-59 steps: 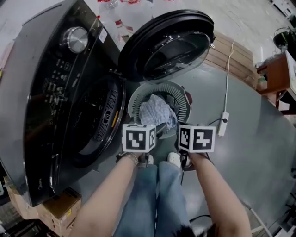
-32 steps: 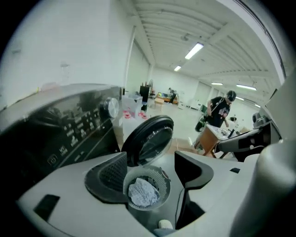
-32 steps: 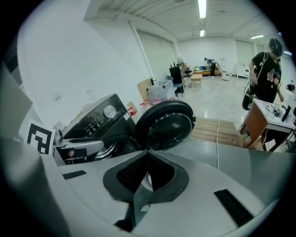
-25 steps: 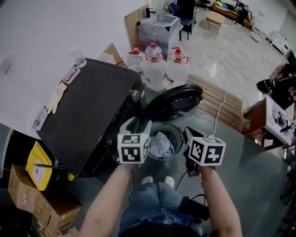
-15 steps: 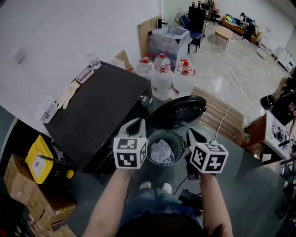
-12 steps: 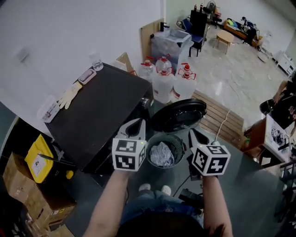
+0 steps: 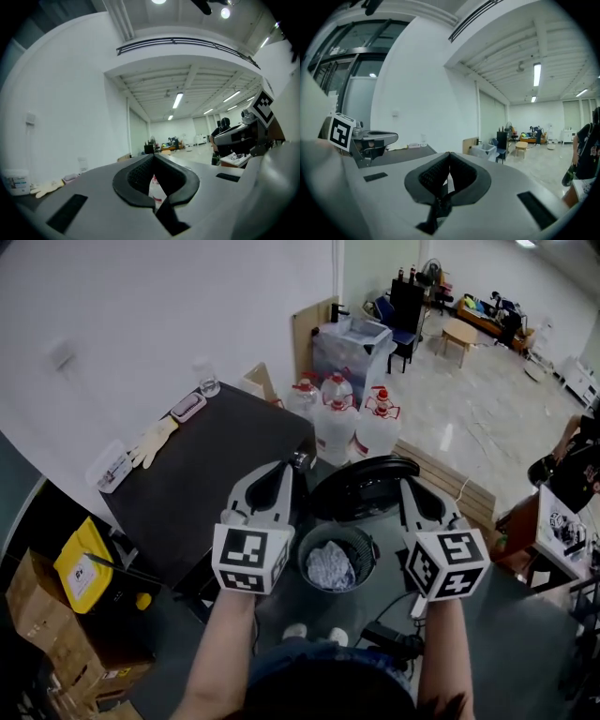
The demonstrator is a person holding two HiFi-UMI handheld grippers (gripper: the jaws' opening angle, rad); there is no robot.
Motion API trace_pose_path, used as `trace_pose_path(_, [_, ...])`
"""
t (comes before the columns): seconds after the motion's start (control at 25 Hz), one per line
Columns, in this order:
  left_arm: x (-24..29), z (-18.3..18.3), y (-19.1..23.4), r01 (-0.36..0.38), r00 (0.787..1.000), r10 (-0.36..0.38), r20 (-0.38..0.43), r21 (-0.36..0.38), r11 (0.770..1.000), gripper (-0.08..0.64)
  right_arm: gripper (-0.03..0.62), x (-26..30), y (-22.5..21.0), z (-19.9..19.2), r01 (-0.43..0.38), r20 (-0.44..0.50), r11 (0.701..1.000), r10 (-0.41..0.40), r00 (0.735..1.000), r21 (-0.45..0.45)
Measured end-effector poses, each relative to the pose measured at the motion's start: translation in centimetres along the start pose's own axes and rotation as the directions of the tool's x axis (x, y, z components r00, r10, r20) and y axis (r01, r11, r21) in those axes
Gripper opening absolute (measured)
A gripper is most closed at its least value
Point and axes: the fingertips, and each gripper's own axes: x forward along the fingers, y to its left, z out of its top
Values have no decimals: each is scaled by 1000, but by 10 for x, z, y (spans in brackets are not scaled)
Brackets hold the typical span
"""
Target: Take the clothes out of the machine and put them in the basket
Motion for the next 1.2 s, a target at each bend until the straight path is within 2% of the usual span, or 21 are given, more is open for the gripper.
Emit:
trace_pose_path(0.16, [-6, 34, 11, -10, 997, 7, 79, 38, 999, 3, -11, -8, 7, 34, -9, 91, 996, 17, 996, -86])
trace_pose_path(0.44, [-30, 90, 33, -56, 979, 28, 200, 132, 990, 3, -11, -20, 30, 81, 8, 173, 967, 37, 984, -255])
trace_pose_path(0.64, [-43, 107, 40, -68, 968, 29, 251, 146, 987, 3, -11, -29, 38, 95, 29, 206, 973, 20, 978, -229])
trace_pose_path(0.8, [-43, 106, 49, -104, 968, 59, 243, 179, 978, 3, -9, -40, 33, 102, 39, 249, 983, 7, 968, -179])
trace_pose_path(1.0, [-46, 107, 53, -144, 965, 92, 244, 201, 969, 3, -9, -49, 25, 106, 98, 266, 957, -24, 964, -272])
trace_pose_path(1.08, [-48, 110, 52, -164, 963, 107, 248, 223, 961, 5, -9, -55, 25, 112, 119, 290, 954, -35, 956, -276])
trace_pose_path(1.2, [-50, 114, 48, -156, 962, 93, 257, 240, 958, 5, -9, -62, 25, 118, 140, 306, 953, -52, 951, -270])
